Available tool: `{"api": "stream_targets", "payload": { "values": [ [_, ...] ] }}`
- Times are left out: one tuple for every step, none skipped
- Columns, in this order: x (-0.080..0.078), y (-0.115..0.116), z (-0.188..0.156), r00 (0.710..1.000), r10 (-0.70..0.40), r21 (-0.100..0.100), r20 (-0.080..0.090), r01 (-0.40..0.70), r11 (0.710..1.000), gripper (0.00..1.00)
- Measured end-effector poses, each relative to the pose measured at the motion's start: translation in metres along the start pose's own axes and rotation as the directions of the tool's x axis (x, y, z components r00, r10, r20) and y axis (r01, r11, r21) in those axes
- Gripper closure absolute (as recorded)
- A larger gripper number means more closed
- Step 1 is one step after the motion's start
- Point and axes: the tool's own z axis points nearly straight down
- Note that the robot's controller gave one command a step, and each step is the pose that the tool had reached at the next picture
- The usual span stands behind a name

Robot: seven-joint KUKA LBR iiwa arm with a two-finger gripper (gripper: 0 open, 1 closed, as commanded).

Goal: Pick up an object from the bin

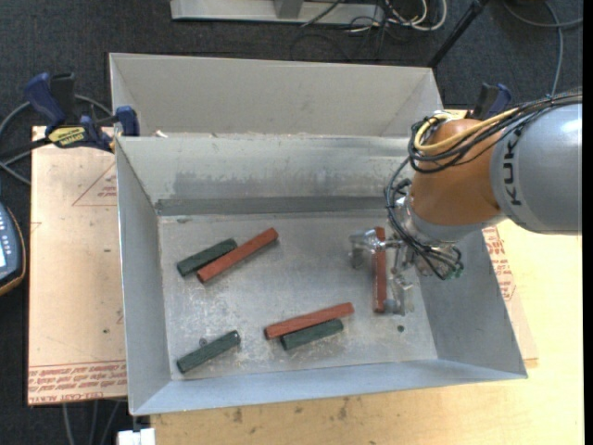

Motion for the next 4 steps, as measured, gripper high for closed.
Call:
{"api": "stream_targets", "payload": {
  "values": [
    [0.06, 0.098, -0.066, 0.99, 0.138, -0.002, 0.004, -0.138, 0.99, 0.0],
    [0.025, 0.151, 0.004, 0.999, 0.045, -0.002, 0.004, -0.045, 0.999, 0.0],
    [0.026, 0.148, 0.002, 0.999, 0.051, 0.001, 0.003, -0.051, 0.999, 1.0],
    [-0.007, 0.133, -0.119, 0.991, 0.131, 0.002, 0.013, -0.131, 0.991, 1.0]
  ]
}}
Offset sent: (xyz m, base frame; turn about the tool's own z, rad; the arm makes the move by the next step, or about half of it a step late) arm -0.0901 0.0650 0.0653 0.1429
